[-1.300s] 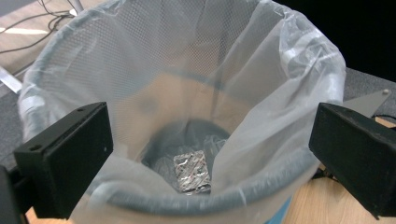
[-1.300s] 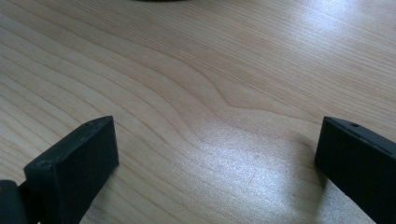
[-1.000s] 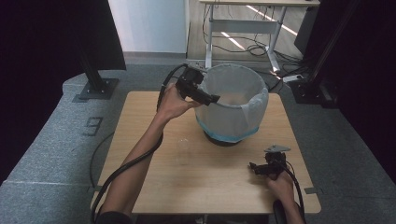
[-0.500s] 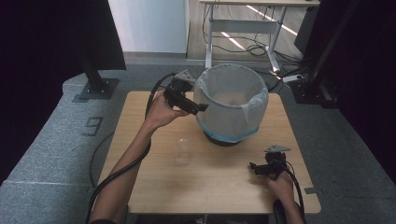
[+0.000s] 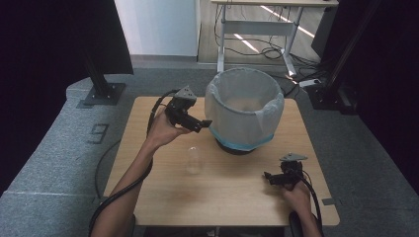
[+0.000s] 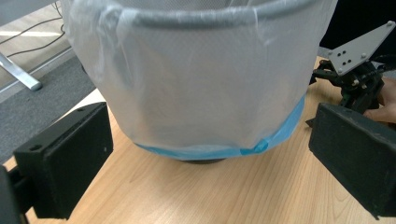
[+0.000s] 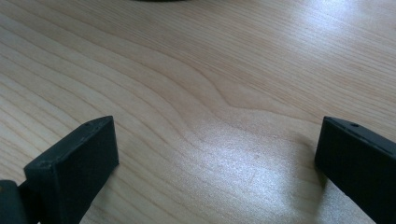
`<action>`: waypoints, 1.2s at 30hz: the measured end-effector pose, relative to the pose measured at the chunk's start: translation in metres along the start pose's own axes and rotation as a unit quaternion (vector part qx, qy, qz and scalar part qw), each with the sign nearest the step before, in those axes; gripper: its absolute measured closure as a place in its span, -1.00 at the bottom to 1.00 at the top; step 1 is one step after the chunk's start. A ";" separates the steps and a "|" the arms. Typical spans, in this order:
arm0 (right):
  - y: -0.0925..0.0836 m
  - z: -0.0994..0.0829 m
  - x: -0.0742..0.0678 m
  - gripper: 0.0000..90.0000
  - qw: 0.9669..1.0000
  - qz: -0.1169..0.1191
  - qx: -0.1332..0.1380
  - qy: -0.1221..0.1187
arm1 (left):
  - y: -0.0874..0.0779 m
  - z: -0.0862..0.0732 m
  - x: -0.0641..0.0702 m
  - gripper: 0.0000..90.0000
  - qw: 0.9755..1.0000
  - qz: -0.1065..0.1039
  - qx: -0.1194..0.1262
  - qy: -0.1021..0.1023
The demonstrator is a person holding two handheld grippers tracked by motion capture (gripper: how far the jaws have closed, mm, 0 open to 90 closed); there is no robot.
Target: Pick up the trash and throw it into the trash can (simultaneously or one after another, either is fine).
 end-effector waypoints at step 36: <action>0.000 0.000 0.000 -1.00 1.000 0.000 0.001 0.001 | 0.024 -0.098 0.031 -0.98 1.000 0.004 -0.008 -0.023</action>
Point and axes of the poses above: each handheld gripper's, and its own axes: y roughly forward along the jaws, z roughly out of its top, x roughly to its right, the point moved 5 cm from there along y, roughly forward along the jaws, and after that the axes turned 12 degrees about y, right-handed, at the moved point
